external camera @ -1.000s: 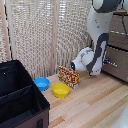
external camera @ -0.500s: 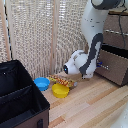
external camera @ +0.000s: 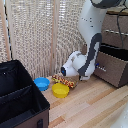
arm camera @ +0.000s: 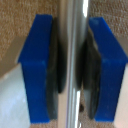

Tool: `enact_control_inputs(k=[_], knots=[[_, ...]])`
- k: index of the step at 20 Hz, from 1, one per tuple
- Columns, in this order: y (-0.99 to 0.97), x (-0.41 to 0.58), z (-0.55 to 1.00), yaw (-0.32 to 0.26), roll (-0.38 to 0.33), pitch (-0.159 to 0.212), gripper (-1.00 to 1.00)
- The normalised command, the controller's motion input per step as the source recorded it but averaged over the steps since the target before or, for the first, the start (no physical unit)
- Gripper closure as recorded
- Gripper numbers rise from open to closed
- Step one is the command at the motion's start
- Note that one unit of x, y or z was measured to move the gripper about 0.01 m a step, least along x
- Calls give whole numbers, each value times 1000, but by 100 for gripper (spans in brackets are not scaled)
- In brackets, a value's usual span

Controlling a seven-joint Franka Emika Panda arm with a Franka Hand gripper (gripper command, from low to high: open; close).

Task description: Move your gripper towards the bottom drawer handle. Grasp the handle gently with your gripper. Apply gentle outward force to slide the bottom drawer open.

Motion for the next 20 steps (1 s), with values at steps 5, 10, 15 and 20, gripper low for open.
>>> enact_control_inputs(k=[5,10,15,20], knots=[[947,327,-365,77,0,39,100],[857,291,-233,73,-15,43,100],[177,121,190,5,-51,0,-100],[29,239,498,-7,-26,3,-100]])
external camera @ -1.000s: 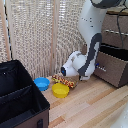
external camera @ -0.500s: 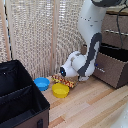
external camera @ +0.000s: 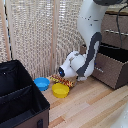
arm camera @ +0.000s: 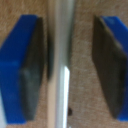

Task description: Move your gripper towards the bottom drawer handle. Grasp the handle gently with your gripper. Apply gentle outward force to slide the bottom drawer open.

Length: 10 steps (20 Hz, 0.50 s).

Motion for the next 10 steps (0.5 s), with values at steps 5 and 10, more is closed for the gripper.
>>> enact_control_inputs(k=[5,10], knots=[[32,300,395,-1,-15,20,-100],[203,346,515,-16,-5,2,-100]])
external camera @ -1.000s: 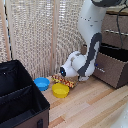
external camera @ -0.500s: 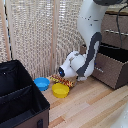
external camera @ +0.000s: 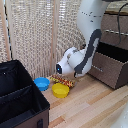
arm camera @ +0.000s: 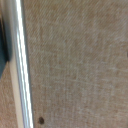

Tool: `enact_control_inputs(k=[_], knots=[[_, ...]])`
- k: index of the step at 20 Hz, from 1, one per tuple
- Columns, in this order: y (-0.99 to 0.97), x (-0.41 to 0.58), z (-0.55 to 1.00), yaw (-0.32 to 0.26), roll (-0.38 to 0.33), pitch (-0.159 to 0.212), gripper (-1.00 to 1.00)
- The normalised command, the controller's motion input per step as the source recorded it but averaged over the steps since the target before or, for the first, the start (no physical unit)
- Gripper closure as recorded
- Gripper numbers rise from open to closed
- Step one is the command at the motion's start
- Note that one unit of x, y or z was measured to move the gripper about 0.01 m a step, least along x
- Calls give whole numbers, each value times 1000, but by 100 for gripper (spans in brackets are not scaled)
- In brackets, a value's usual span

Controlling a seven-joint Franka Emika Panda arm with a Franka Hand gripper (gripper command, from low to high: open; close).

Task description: Move your gripper towards the bottom drawer handle. Grasp the handle gently with your gripper. Apply gentle outward force to slide the bottom drawer open.

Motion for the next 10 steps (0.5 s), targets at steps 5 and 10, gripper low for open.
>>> enact_control_inputs(k=[5,10], knots=[[337,338,894,-8,0,4,-100],[267,329,815,0,86,0,-100]])
